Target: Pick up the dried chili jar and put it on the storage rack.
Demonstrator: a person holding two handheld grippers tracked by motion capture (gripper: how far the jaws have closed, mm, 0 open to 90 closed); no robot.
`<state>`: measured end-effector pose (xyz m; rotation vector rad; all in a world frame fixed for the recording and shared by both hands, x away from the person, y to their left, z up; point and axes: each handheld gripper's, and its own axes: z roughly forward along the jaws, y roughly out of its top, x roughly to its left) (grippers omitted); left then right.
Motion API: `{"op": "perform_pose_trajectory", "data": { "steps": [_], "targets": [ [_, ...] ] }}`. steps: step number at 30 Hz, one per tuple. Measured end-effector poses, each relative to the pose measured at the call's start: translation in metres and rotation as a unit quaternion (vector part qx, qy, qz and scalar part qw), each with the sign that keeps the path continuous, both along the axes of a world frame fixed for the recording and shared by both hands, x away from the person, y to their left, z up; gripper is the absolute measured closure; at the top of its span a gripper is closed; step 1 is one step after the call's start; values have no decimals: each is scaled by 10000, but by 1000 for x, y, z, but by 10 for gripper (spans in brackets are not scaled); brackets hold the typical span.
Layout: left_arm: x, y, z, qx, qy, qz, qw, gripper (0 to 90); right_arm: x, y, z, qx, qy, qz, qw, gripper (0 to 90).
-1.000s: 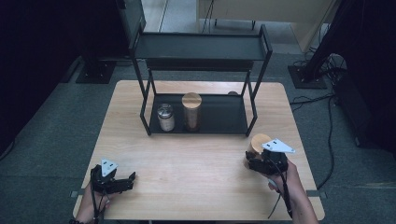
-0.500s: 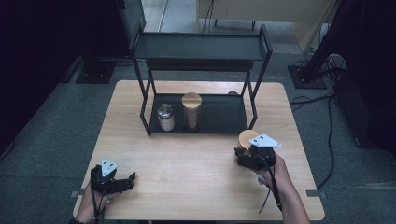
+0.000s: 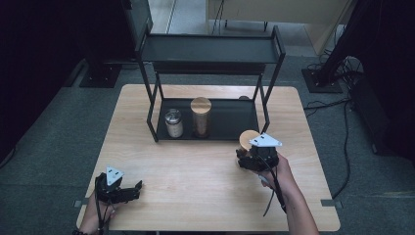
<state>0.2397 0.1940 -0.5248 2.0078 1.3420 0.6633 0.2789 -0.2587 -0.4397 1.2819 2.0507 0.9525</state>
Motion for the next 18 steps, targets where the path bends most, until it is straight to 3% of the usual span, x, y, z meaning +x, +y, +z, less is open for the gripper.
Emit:
{"op": "perform_pose_trajectory", "data": {
  "steps": [18],
  "targets": [
    [0, 0, 0, 28, -17, -13, 10000, 5, 20, 23, 8, 20, -52, 106, 9999, 245]
  ]
}}
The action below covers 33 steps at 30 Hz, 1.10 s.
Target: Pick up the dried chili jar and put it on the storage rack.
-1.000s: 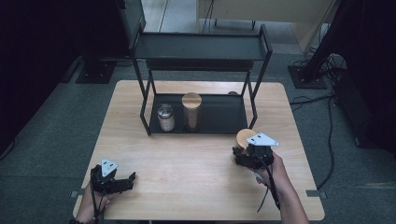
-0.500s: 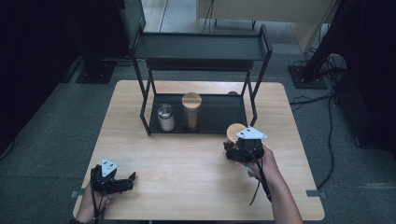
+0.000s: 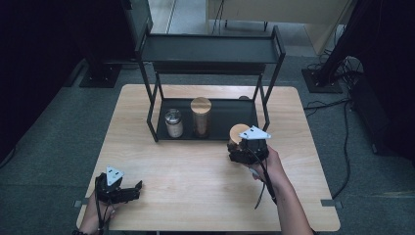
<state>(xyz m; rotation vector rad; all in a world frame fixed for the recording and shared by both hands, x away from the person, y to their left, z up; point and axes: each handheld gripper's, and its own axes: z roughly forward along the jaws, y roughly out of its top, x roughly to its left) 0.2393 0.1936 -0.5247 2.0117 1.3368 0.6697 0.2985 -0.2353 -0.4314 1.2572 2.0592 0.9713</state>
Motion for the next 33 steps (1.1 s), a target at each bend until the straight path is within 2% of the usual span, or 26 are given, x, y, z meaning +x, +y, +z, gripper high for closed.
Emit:
{"op": "perform_pose_trajectory", "data": {
  "steps": [33],
  "targets": [
    [0, 0, 0, 22, -17, -4, 10000, 5, 44, 10, 8, -50, 39, -320, 9995, 244]
  ]
}}
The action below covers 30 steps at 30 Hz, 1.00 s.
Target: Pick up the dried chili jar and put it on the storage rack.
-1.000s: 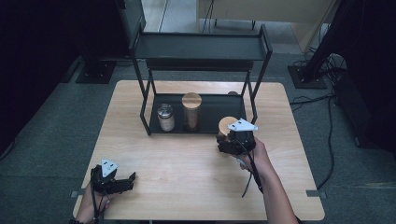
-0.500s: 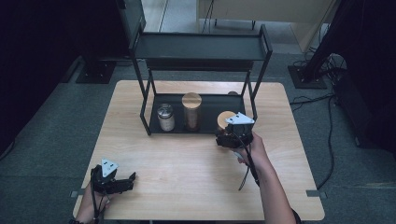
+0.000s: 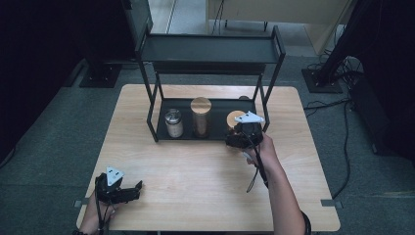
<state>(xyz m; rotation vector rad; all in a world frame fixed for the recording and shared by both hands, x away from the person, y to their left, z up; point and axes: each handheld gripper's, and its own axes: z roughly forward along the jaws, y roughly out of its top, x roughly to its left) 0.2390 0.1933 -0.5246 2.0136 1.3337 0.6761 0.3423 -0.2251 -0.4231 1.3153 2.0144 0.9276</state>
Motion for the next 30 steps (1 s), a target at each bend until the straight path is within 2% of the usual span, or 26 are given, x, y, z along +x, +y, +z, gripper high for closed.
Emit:
{"op": "perform_pose_trajectory", "data": {
  "steps": [9, 30],
  "targets": [
    [0, 0, 0, -17, 6, -3, 10000, 5, 16, 4, 3, -82, 27, -89, 9999, 245],
    [0, 0, 0, -24, 6, 0, 10000, 5, 50, 13, 7, -62, 79, -184, 9998, 245]
  ]
}}
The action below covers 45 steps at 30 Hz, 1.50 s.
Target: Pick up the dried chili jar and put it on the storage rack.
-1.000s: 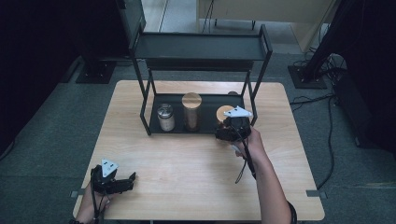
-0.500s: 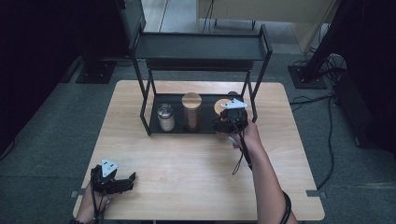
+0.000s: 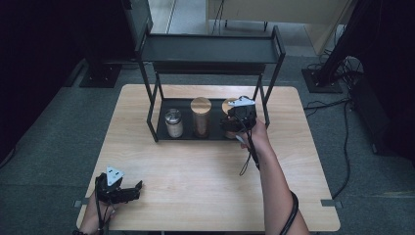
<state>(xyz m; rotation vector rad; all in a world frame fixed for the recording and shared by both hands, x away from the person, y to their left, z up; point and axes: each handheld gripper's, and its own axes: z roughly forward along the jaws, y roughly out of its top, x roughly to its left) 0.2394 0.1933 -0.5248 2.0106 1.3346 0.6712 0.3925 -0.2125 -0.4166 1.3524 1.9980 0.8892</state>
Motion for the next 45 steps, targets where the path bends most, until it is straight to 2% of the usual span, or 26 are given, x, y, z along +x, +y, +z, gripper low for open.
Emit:
{"op": "perform_pose_trajectory", "data": {
  "steps": [5, 9, 28, 33, 36, 41, 45],
  "targets": [
    [0, 0, 0, 1, 0, 5, 10000, 5, 8, 1, -2, -15, 57, -64, 10000, 245],
    [0, 0, 0, 2, -2, 7, 10000, 5, 15, 3, -2, -133, 38, -110, 9998, 245],
    [0, 0, 0, -4, 6, -9, 10000, 5, 31, 4, -15, 40, 138, -239, 9996, 244],
    [0, 0, 0, -6, 6, -14, 10000, 5, 31, 1, -19, 327, 126, -335, 9988, 228],
    [0, 0, 0, 8, 1, -19, 10000, 5, 30, -1, -19, 467, 206, -265, 9983, 168],
    [0, 0, 0, 16, -5, -20, 10000, 5, 29, -2, -18, 605, 271, -262, 9975, 11],
    [0, 0, 0, 19, -6, -21, 10000, 5, 27, -6, -16, 908, 310, -113, 9953, 0]
  ]
}}
